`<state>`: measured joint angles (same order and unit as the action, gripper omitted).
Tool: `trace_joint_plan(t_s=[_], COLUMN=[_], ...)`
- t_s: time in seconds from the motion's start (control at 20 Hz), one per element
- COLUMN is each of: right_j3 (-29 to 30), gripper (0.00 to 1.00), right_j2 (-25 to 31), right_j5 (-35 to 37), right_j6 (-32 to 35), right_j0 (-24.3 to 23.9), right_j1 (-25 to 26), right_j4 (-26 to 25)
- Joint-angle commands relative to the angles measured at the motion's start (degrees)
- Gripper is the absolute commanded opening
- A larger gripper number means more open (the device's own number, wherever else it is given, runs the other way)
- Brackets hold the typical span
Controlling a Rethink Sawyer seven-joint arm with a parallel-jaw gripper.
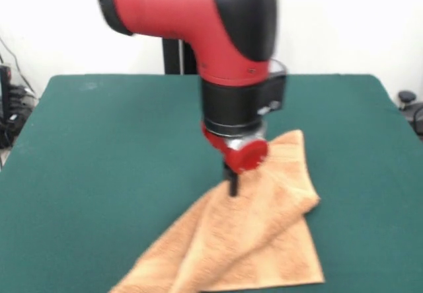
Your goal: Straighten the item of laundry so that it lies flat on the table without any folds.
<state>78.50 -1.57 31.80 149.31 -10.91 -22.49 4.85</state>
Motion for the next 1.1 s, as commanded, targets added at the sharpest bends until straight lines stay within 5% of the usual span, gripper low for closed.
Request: trace_joint_plan(t_s=[0.05, 0.4, 0.8, 0.85, 1.1], right_j3=[11.0, 13.5, 12.0, 11.8, 12.9], gripper=[0.00, 0.00, 0.00, 1.00, 1.00], right_j2=[8.4, 12.6, 11.5, 11.5, 11.4], right_j5=[1.6, 0.6, -0.5, -0.2, 2.6], right_j6=[-12.8, -12.7, -7.4, -6.4, -4.1], right_j0=[-4.0, -8.0, -7.2, -6.9, -6.6], right_j1=[-1.7, -3.0, -1.5, -1.7, -5.8], right_j4=[-6.3, -10.5, -13.4, -14.1, -12.1])
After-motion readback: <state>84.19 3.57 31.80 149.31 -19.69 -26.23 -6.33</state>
